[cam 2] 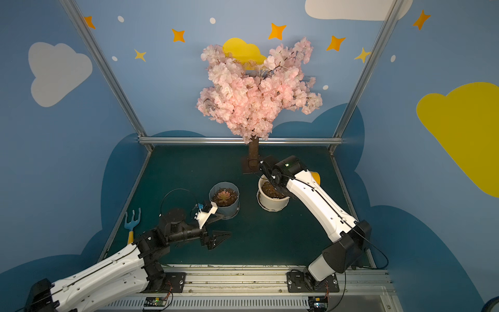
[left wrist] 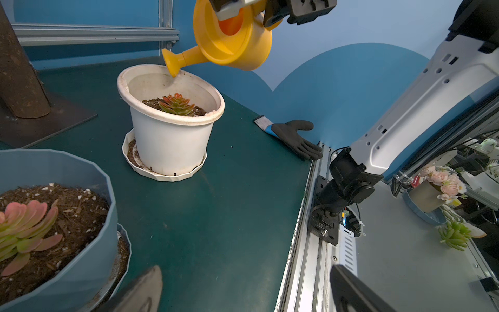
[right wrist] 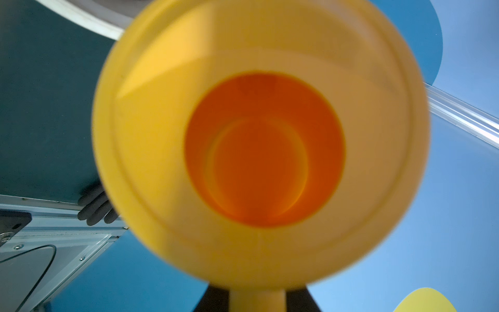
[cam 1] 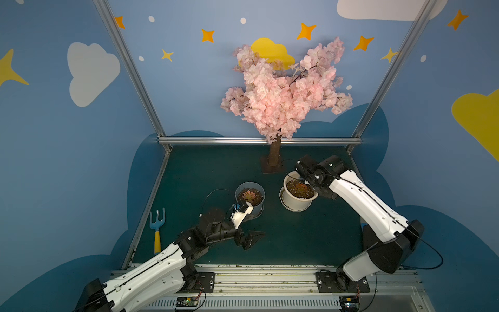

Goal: Water the succulent around the soil edge
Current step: Water the soil of the potted plant with water.

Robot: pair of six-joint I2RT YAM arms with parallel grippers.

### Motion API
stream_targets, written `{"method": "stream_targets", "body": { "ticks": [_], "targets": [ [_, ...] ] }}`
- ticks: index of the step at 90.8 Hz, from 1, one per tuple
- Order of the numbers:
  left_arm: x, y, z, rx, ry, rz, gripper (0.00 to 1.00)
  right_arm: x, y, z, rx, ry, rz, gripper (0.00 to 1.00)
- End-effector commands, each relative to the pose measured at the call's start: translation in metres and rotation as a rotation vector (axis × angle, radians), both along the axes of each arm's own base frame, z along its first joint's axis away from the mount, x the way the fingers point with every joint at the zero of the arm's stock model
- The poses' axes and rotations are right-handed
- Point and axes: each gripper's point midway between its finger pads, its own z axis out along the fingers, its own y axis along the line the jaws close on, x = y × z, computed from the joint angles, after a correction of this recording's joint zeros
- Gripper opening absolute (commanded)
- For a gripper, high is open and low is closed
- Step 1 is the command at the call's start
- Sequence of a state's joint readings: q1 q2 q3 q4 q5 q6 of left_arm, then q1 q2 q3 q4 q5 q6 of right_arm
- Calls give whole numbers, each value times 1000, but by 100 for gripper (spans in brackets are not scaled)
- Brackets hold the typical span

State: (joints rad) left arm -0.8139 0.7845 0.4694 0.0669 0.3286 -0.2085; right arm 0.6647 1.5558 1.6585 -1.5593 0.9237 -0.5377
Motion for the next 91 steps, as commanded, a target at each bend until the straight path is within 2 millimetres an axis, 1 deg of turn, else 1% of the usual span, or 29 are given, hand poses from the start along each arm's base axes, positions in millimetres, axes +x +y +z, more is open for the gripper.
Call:
{"method": "stream_targets", "body": {
  "ticks": [1,53,91],
  "targets": [
    [2,-2,12,-14,-30,-1,100,6,5,9,13,-52,1,0],
    [1,-1,13,-14,-34,-3,100,11,25,6,9,-36,45,0],
    [0,-2,13,-11,-35,-8,100,7,36,5,38,-23,72,0]
  ]
}}
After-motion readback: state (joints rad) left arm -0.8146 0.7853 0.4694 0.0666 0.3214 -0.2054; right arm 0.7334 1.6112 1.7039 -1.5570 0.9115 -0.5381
